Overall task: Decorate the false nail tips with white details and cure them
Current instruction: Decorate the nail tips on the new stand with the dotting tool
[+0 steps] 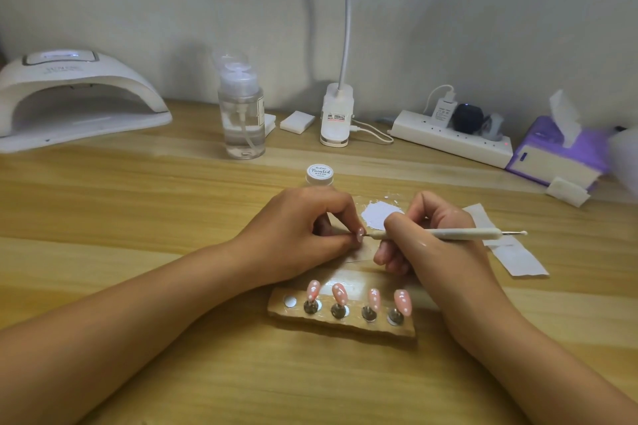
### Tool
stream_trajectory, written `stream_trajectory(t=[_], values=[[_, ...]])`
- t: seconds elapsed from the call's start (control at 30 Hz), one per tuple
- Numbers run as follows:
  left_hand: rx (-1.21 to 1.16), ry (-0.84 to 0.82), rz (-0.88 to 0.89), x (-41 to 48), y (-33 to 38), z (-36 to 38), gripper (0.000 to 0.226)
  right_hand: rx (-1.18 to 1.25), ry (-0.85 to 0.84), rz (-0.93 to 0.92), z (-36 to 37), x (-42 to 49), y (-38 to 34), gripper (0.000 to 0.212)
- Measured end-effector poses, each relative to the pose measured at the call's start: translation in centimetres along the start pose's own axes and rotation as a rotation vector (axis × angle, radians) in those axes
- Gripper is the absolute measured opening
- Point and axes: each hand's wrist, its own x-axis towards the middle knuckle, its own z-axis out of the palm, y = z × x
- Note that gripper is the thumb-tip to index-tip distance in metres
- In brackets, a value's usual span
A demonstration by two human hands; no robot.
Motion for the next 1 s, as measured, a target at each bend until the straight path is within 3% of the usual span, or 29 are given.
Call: stream_trajectory(t=[0.53,1.0], values=[[0.008,-0.002,0.028,0.06,0.19,-0.05,0.029,0.030,0.027,-0.010,0.01,0.17,0.17,0.019],[0.019,-0.007,0.021,0.07,0.01,-0.03,0.017,0.000,0.020,-0.008,0.02,0.22,0.38,0.027]])
